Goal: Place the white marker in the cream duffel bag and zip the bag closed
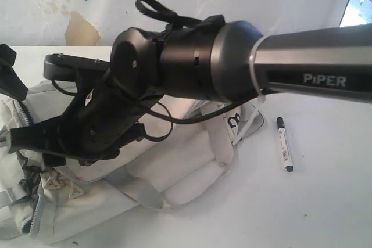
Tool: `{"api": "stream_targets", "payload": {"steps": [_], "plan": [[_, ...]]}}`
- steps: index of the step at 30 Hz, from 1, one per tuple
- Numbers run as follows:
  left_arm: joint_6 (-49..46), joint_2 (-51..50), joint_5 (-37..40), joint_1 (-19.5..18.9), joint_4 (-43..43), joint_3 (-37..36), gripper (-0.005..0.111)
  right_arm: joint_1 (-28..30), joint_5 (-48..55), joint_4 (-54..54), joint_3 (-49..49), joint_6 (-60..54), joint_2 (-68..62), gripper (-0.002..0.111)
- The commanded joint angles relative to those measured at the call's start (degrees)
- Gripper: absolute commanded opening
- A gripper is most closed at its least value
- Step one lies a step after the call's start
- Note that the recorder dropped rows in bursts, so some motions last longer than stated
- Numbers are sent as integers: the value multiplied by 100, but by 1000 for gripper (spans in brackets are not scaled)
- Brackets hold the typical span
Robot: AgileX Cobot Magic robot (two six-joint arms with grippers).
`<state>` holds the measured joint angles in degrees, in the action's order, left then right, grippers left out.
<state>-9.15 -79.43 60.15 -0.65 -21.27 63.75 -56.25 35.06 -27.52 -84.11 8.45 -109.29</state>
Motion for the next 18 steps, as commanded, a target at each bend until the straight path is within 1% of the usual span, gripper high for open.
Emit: {"api": "stream_targets", "payload": {"steps": [1,7,12,18], "plan": [[32,3,-65,10,-56,9,75,-294,-494,-120,26,38,-112,50],[19,3,-65,10,-5,9,75,-544,-1292,-120,26,38,-329,50],[19,3,-65,10,382,9,75,-591,-1375,-164,26,114,-549,50],[19,3,-65,10,410,9,75,-598,-1502,-411,26,114,-763,50]]}}
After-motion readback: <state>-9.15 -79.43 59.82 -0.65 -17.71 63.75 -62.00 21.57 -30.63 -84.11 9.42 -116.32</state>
